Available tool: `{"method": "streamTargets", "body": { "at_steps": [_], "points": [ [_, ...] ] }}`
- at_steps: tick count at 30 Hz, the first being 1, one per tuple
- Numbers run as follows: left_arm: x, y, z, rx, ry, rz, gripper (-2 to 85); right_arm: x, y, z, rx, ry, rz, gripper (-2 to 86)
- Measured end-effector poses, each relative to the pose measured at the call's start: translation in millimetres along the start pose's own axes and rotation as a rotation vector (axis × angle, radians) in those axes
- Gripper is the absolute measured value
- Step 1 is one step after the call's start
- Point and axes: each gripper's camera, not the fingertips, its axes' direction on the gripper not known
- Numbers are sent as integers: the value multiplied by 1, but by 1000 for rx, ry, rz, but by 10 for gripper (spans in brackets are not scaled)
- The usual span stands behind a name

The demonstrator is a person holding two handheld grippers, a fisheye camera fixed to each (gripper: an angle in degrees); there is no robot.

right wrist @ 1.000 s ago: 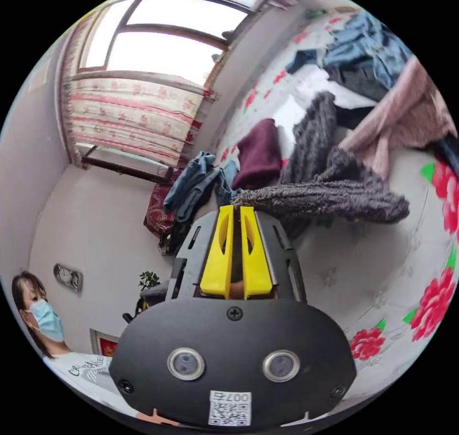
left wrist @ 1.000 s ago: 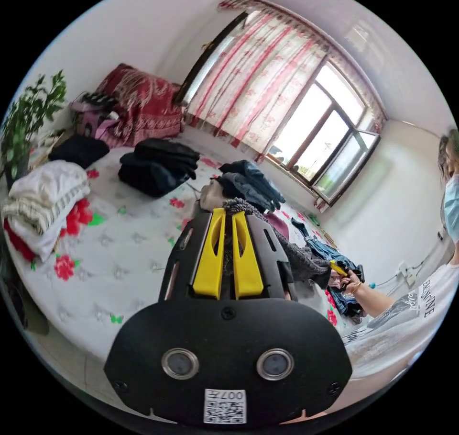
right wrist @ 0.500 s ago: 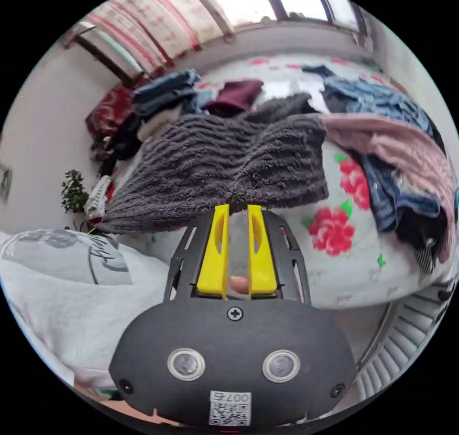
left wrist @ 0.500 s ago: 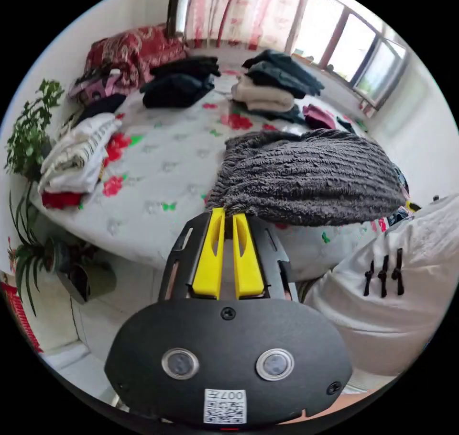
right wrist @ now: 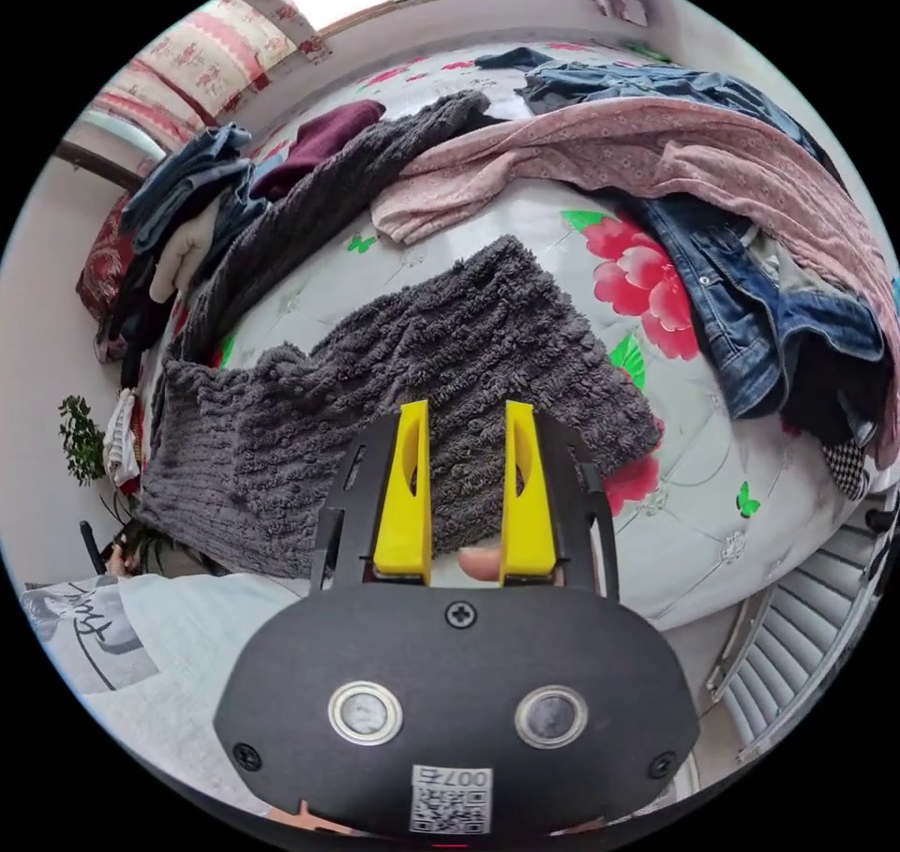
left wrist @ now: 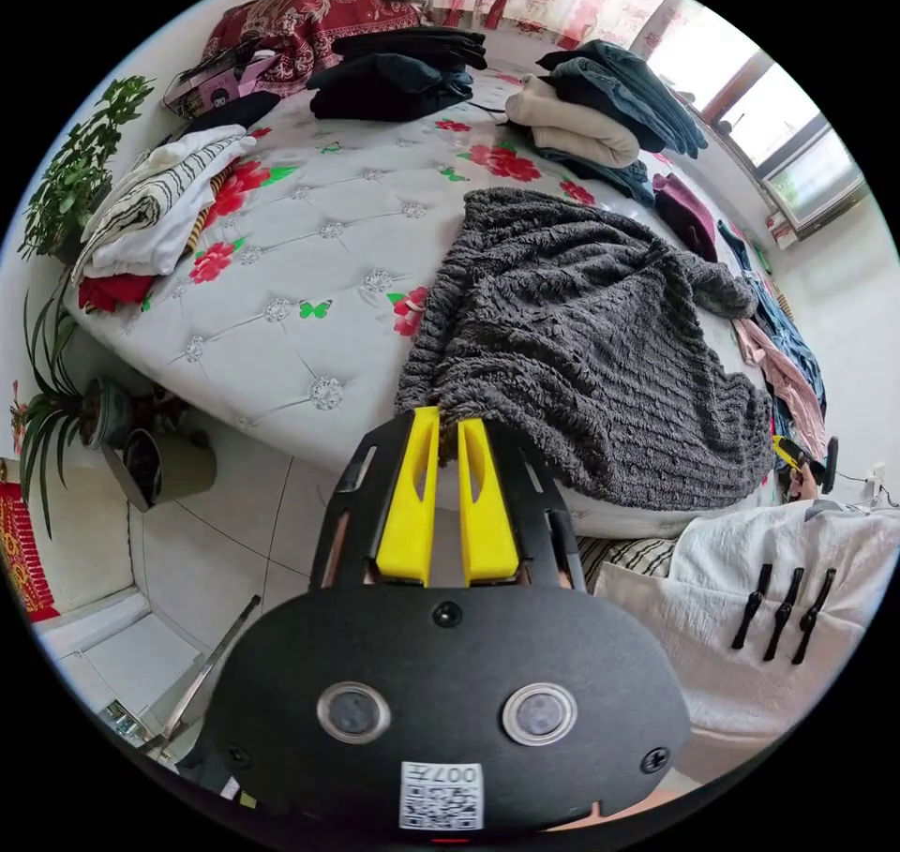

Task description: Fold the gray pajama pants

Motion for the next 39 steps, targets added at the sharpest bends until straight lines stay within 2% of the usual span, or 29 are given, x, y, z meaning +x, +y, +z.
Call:
{"method": "streamTargets", "body": {
  "at_steps": [3, 4, 6, 12, 15, 17, 20, 24, 28, 32, 36, 37, 38, 39],
  "points": [
    [11, -4, 14, -68, -17, 40, 47, -24, 6, 42, -207, 145, -100, 99],
    [12, -4, 19, -94, -23, 53, 55, -31, 20, 39, -158, 214, -165, 99],
    [10, -1, 23, -131, -34, 69, 67, -23, 39, 38, -183, 267, -183, 98],
    [1, 3, 14, -197, -253, 91, 67, 59, 95, 0, -186, 192, 84, 95],
    [4, -16, 14, -132, -245, 80, 63, 56, 91, -41, -40, 230, 91, 93],
    [16, -40, 25, -90, -202, 100, 63, 33, 60, -69, 101, 163, 46, 91],
    [48, -95, 61, -50, -138, 150, 64, -18, -8, -76, 187, 76, -70, 93],
    [106, -185, 122, -36, -80, 246, 63, -98, -107, -60, 186, 5, -231, 100],
    [148, -255, 192, -125, -142, 311, 35, -179, -208, -31, 121, 7, -349, 112],
    [157, -279, 260, -302, -256, 317, 2, -210, -283, 3, 67, 39, -302, 122],
    [156, -270, 275, -218, -271, 340, -8, -195, -318, 60, -68, 297, -185, 129],
    [151, -264, 276, -185, -255, 325, -9, -183, -322, 89, -198, 335, -170, 125],
    [148, -262, 277, -170, -242, 313, -9, -172, -322, 109, -312, 303, -170, 121],
    [142, -259, 278, -147, -219, 295, -9, -168, -322, 108, -301, 260, -169, 118]
  ]
}}
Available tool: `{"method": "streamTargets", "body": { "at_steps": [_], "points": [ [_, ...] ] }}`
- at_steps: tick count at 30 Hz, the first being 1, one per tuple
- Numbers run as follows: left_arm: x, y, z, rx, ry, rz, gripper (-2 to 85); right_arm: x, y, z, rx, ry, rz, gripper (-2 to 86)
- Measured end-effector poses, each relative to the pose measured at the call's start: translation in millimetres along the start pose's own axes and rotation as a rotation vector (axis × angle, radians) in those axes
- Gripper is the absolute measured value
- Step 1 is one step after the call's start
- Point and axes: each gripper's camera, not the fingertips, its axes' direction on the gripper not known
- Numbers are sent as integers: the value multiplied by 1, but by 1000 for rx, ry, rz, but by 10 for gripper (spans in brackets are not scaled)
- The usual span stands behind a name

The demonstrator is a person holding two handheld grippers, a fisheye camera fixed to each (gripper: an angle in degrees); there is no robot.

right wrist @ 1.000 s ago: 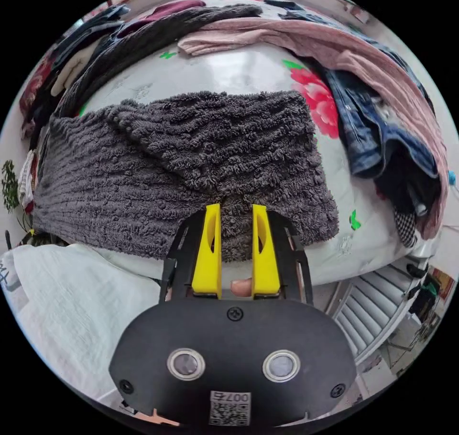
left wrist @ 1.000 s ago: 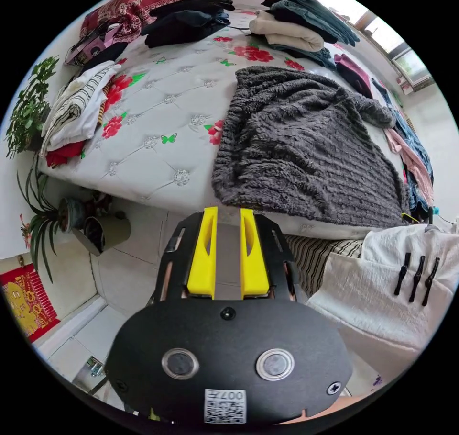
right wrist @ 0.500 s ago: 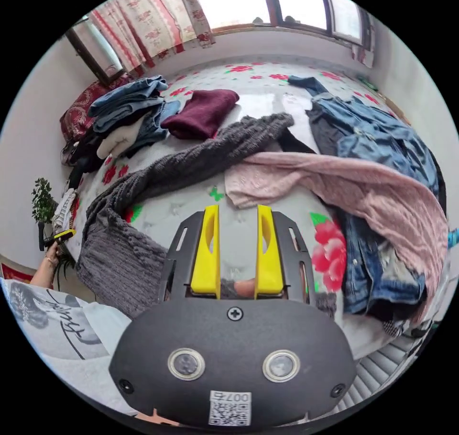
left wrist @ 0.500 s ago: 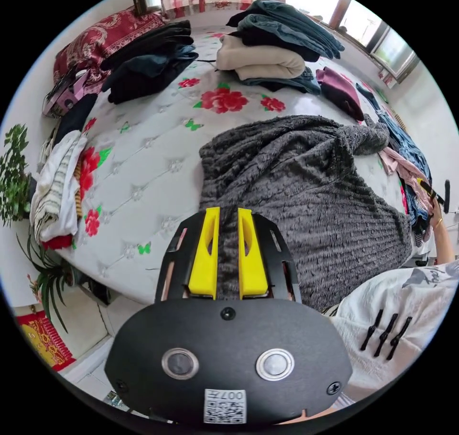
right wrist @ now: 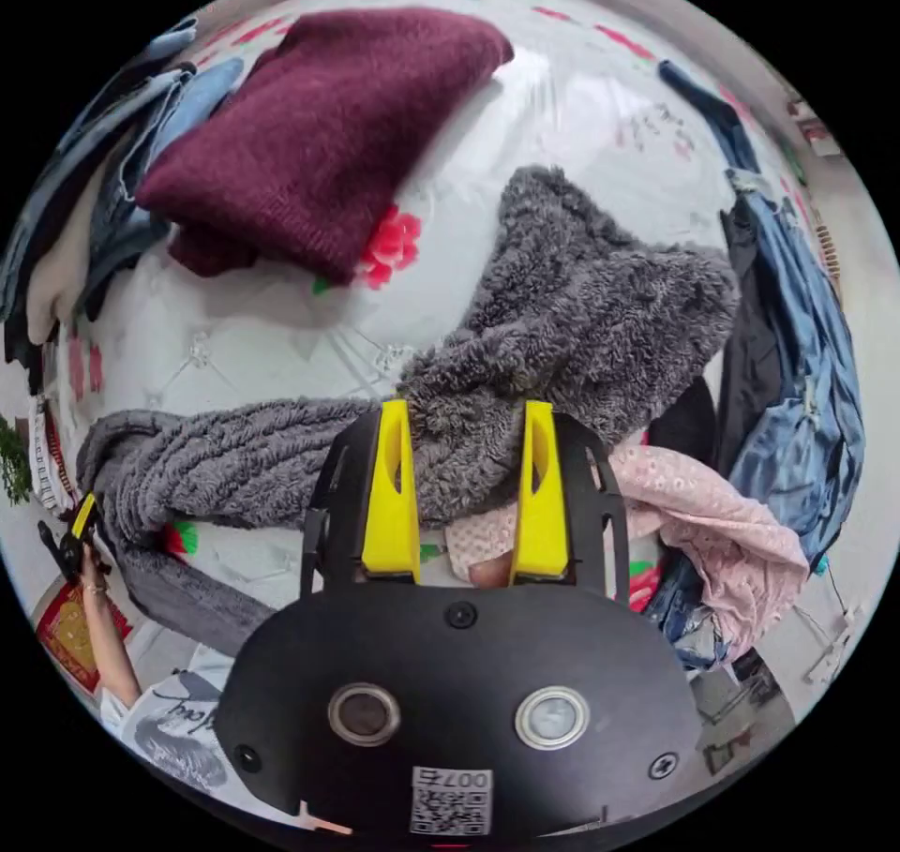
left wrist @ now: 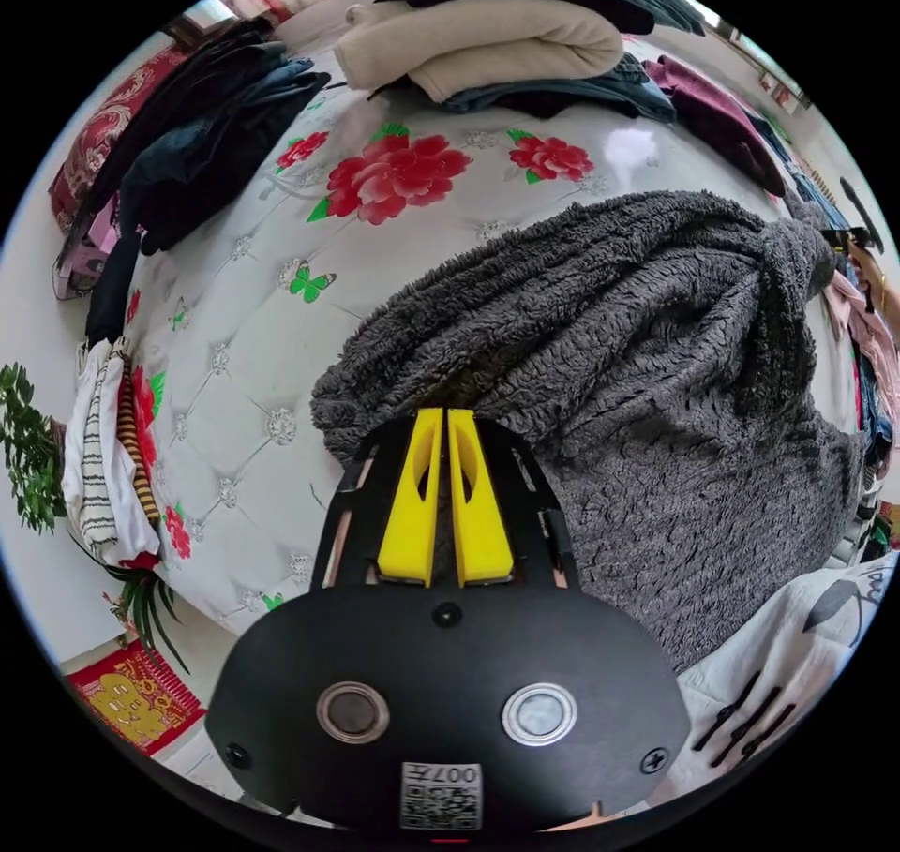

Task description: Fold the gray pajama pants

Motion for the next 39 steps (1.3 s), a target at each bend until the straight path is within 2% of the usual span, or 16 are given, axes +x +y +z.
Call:
{"method": "streamTargets", "body": {
  "at_steps": [3, 5, 7, 9, 12, 14, 17, 21, 24, 27, 29, 31, 35, 36, 39],
  "points": [
    [-1, 4, 8, 15, 1, -6, -9, 16, 32, -48, 259, -121, -1, 101],
    [0, 3, 13, 5, -10, -8, -9, 32, 102, -111, 621, -175, -28, 89],
    [0, 4, 19, 4, -15, -26, -9, 50, 173, -143, 854, -251, -65, 87],
    [-1, 6, 23, 9, -17, -50, -9, 68, 232, -147, 945, -295, -46, 90],
    [-2, 10, 29, 17, -20, -80, -9, 109, 292, -93, 795, -325, 176, 103],
    [-3, 11, 33, 15, -20, -88, -9, 148, 330, -30, 550, -386, 379, 114],
    [-6, 11, 38, -2, -17, -80, -9, 157, 383, -9, 542, -398, 449, 123],
    [-12, 6, 46, -50, 1, -71, -9, 146, 393, -20, 592, -343, 397, 129],
    [-13, 3, 50, -85, -8, -60, -10, 125, 357, -35, 605, -279, 264, 135],
    [-10, 5, 51, -96, -42, -51, -10, 81, 303, -46, 576, -159, 33, 143],
    [-9, 10, 43, -72, -49, -37, -10, 43, 260, -42, 488, -51, -112, 143],
    [-11, 21, 18, 49, -17, -54, -10, 23, 233, -29, 406, 4, -167, 132],
    [-20, 30, 5, 138, 40, -74, -9, 20, 195, 1, 224, 181, -91, 61],
    [-22, 27, 11, 126, 38, -74, -9, 23, 196, -4, 233, 179, -89, 54],
    [-25, 15, 43, 35, -44, -82, -9, 41, 226, -72, 428, 206, -25, 28]
  ]
}}
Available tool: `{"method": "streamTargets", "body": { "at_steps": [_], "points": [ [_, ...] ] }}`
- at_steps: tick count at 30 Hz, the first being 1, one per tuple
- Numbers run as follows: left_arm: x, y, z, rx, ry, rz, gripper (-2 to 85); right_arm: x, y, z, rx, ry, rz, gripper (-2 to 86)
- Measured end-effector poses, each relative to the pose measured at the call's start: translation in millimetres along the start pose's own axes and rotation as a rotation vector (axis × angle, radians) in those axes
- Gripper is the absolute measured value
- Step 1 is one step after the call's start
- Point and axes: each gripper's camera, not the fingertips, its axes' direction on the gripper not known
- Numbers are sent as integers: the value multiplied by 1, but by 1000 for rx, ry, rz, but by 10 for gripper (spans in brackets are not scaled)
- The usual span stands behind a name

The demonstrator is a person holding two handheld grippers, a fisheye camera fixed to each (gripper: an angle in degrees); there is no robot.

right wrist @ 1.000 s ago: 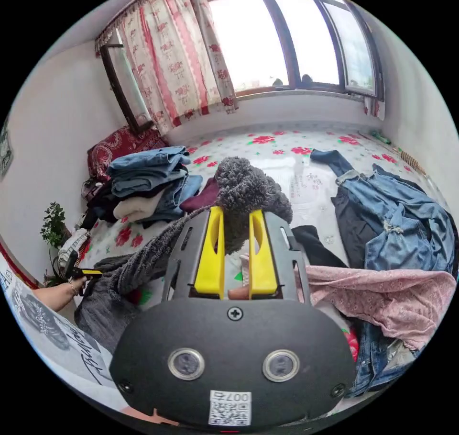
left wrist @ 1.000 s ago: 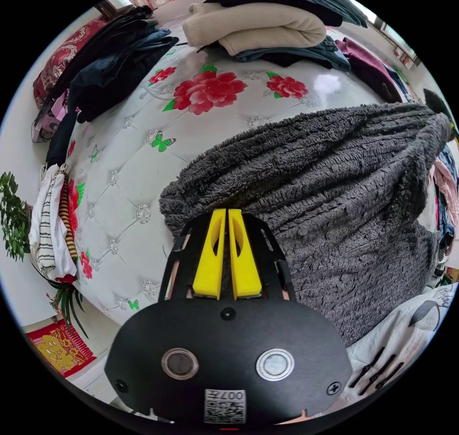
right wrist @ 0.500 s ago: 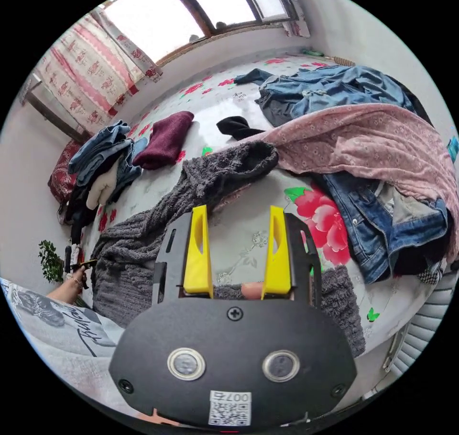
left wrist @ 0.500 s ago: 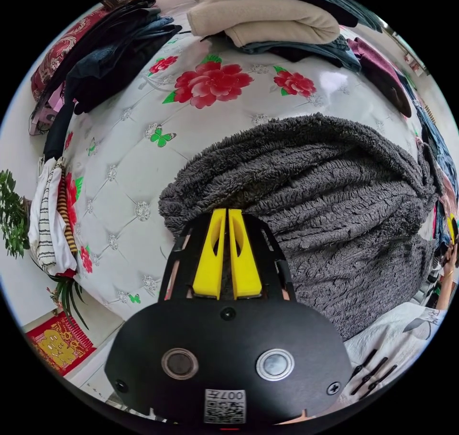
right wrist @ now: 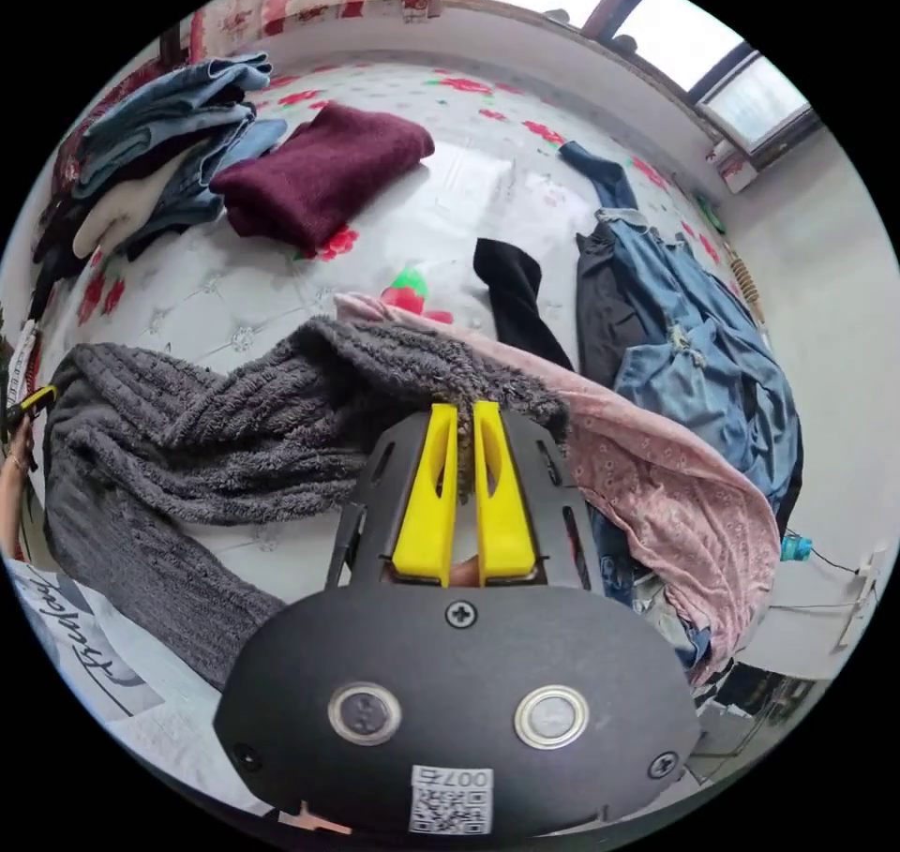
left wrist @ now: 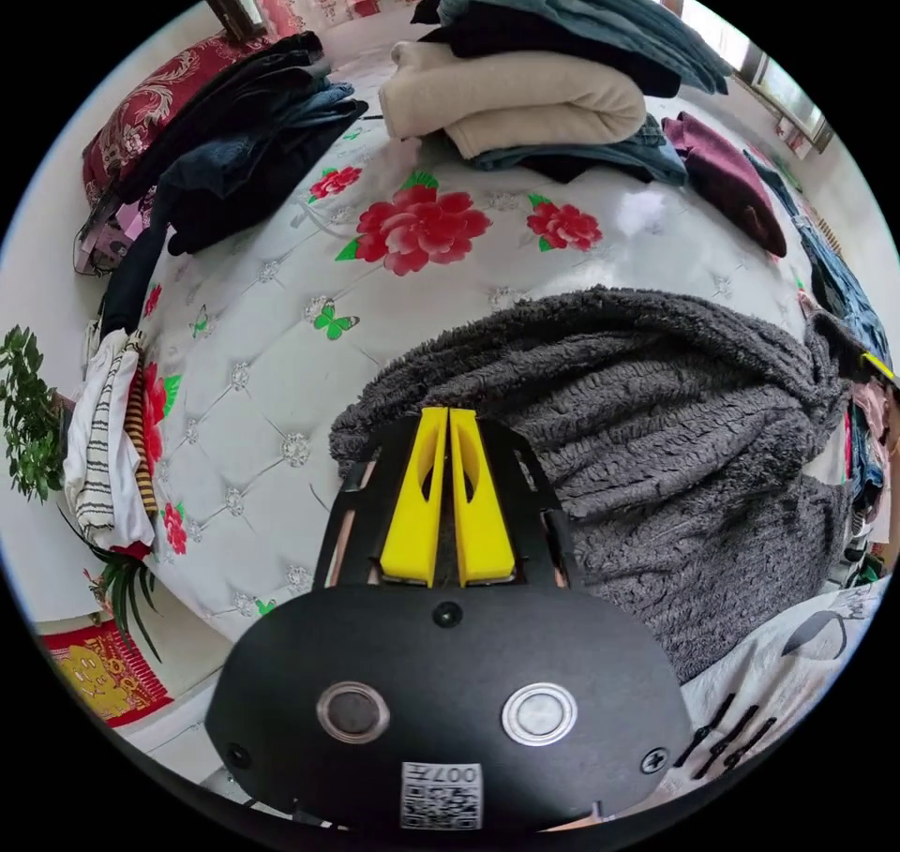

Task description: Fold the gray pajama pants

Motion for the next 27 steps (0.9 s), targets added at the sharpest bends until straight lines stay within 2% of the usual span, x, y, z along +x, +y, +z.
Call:
{"method": "streamTargets", "body": {
  "at_steps": [2, 5, 8, 10, 12, 15, 17, 20, 22, 24, 27],
  "points": [
    [-2, -6, 16, -35, -46, -2, -9, 34, 19, -93, 215, 36, 91, 19],
    [-9, -17, 18, 5, -93, -34, -9, 66, 71, -213, 488, -35, 148, 14],
    [-12, -30, 21, 49, -141, -29, -9, 71, 111, -289, 647, -49, 153, 13],
    [-14, -49, 24, 74, -159, -10, -9, 70, 107, -302, 632, -72, 135, 15],
    [-16, -67, 26, 60, -176, -14, -9, 68, 79, -286, 538, -37, 126, 18],
    [-25, -94, 27, 32, -162, -24, -9, 77, 7, -208, 346, 54, 114, 28],
    [-35, -106, 26, 6, -114, -35, -9, 114, -59, -125, 203, -55, 218, 44],
    [-61, -112, 22, -39, 3, -60, -6, 158, -109, -25, 28, -83, 423, 62],
    [-82, -96, 4, -3, 83, -100, 4, 161, -114, 12, -28, -115, 469, 67],
    [-94, -69, -21, 86, 109, -129, 32, 144, -107, 30, 1, -202, 442, 71],
    [-107, -2, -53, 172, 117, -192, 66, 88, -76, 44, 55, -342, 276, 74]
  ]
}}
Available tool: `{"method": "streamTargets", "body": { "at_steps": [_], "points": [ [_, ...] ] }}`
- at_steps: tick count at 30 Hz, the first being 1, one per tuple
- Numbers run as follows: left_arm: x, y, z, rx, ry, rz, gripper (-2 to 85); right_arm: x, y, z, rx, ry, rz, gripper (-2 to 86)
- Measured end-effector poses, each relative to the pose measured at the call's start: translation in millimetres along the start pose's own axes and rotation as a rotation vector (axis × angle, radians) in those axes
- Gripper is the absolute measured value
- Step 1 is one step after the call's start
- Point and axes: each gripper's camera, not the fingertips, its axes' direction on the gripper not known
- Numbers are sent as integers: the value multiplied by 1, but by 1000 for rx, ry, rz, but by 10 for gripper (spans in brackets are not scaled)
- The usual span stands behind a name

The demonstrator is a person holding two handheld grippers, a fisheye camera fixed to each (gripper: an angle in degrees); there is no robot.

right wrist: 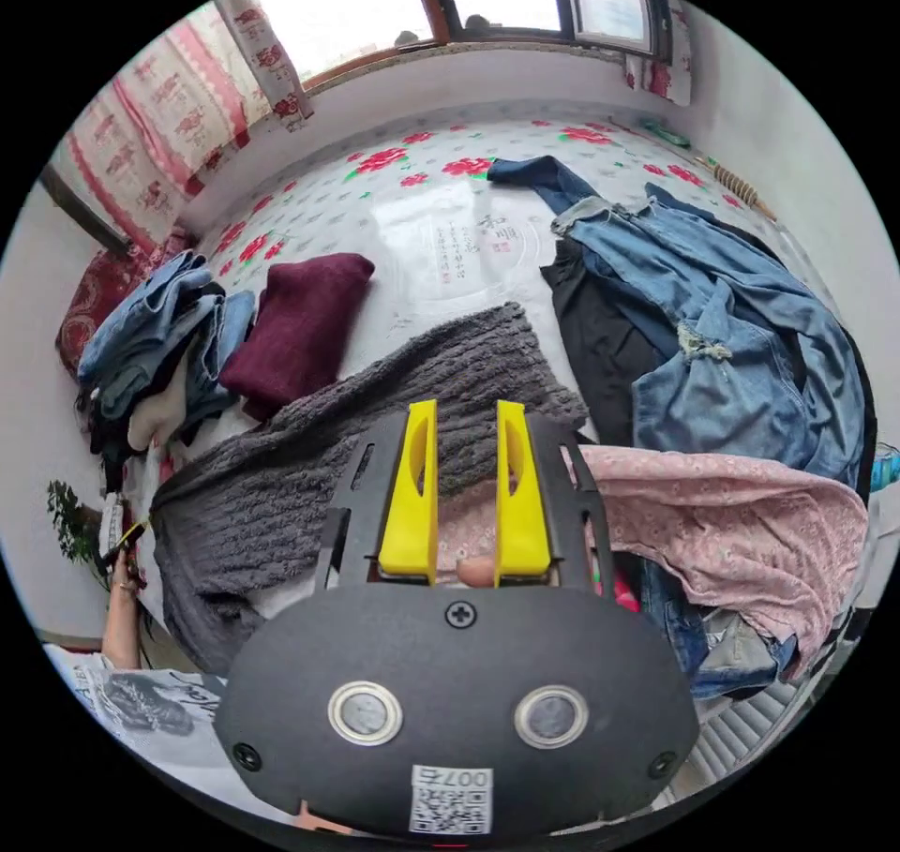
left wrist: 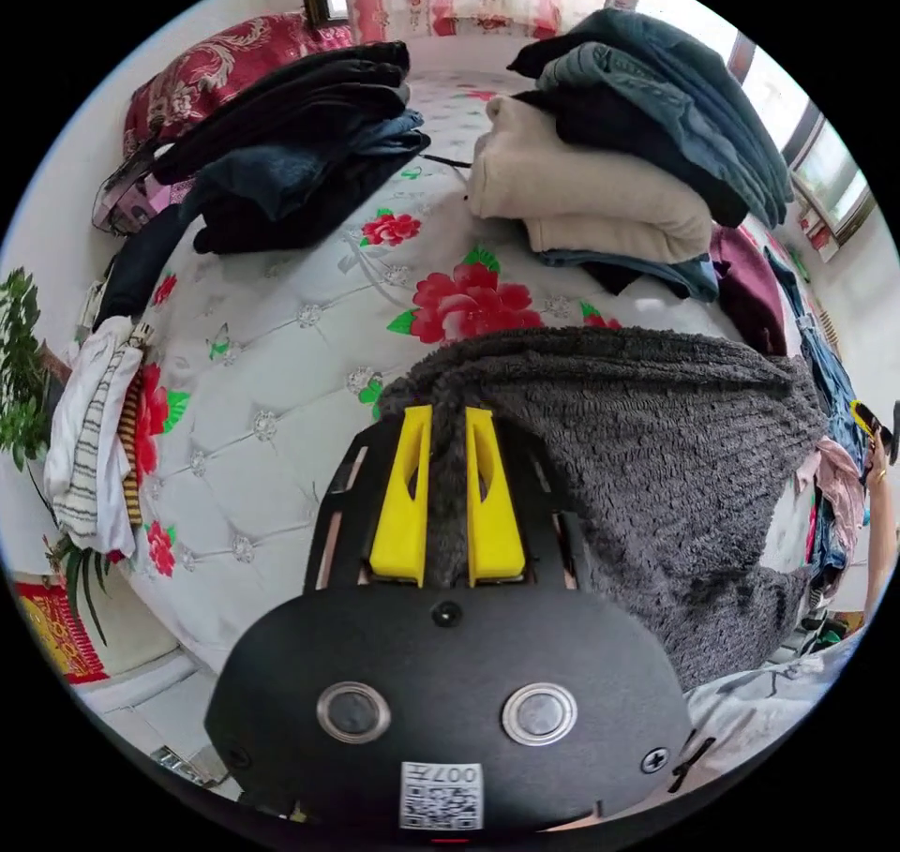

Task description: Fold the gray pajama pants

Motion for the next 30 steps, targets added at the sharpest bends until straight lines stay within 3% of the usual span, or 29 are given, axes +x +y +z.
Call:
{"method": "streamTargets", "body": {
  "at_steps": [4, 9, 11, 15, 16, 21, 22, 27, 30],
  "points": [
    [-32, 108, -36, -22, 14, -156, 73, -46, 96, 33, -146, -193, -180, 79],
    [-54, 200, -73, 58, 168, -325, 87, -74, 192, 39, -305, -246, -312, 86],
    [-46, 207, -69, -7, 152, -297, 96, -81, 229, 33, -328, -251, -339, 87],
    [-4, 206, -17, -249, -160, -89, 110, -95, 273, 39, -362, -244, -376, 90],
    [7, 206, -15, -226, -202, -15, 109, -102, 285, 47, -383, -249, -388, 91],
    [-7, 204, -15, -303, -364, -22, 100, -137, 316, 86, -431, -170, -450, 100],
    [-19, 210, -18, -298, -379, -43, 101, -146, 320, 83, -358, -130, -479, 99],
    [-62, 213, -34, -311, -240, -210, 129, -162, 321, 84, -381, -175, -519, 104],
    [-50, 215, -52, -252, -201, -167, 119, -132, 313, 63, -349, -240, -414, 108]
  ]
}}
